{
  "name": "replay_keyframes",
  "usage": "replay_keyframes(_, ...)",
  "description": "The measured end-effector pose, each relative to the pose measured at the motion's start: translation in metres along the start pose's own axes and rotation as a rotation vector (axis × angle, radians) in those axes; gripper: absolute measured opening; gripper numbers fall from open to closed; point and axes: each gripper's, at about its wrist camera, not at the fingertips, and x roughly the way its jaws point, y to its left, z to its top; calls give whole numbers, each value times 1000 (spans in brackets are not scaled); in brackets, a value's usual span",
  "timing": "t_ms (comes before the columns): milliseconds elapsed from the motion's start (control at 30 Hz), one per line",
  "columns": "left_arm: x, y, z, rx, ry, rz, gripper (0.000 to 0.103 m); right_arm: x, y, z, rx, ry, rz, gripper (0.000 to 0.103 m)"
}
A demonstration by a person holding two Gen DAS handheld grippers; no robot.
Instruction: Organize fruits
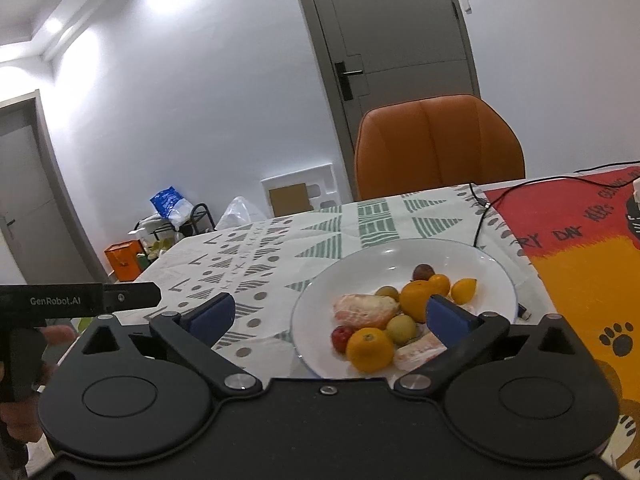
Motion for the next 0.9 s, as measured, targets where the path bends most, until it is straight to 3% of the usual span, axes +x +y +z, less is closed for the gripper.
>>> replay_keyframes(333, -29, 12, -8, -21, -34, 23, 103, -16, 17, -4, -12, 12, 18, 103)
replay_keyframes(500, -42, 17, -12, -44, -37, -2, 103, -25, 24, -7, -20, 19, 19, 103)
replay_keyframes(900, -79, 24, -26, -47, -82, 27, 103, -47, 36, -15, -46, 22, 34, 103)
